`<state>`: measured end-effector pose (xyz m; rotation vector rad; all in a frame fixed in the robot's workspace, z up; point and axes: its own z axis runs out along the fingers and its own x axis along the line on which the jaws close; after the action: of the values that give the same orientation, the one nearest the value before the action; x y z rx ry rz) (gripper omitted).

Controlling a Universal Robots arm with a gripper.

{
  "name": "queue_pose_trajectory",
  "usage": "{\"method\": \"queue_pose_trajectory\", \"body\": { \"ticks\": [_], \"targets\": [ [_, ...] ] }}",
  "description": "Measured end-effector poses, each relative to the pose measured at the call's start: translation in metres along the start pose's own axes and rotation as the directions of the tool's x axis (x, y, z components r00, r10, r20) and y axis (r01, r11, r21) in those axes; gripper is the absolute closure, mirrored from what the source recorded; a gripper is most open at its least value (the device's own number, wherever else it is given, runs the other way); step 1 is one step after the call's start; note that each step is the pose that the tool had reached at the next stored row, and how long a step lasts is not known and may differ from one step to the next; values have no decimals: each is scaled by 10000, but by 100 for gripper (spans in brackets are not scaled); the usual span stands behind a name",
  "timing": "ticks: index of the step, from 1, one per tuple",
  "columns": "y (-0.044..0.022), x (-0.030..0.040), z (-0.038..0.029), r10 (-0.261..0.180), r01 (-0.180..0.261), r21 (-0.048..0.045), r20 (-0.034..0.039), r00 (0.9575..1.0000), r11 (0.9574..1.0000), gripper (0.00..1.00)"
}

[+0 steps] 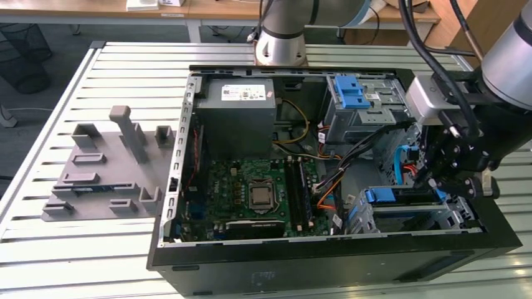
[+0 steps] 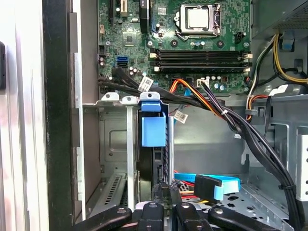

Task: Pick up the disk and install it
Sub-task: 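Insert the first disk wire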

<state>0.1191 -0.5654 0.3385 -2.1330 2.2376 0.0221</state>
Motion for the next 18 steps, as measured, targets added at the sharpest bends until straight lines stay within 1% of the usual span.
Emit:
{"method": "queue_pose_trajectory", "body": {
  "ticks": [10, 18],
  "targets": [
    [-12, 4, 35, 32, -32, -23, -1, 10000, 10000, 84],
    [-12, 4, 48, 124, -124, -74, -10, 9999, 9999, 84]
  ]
}}
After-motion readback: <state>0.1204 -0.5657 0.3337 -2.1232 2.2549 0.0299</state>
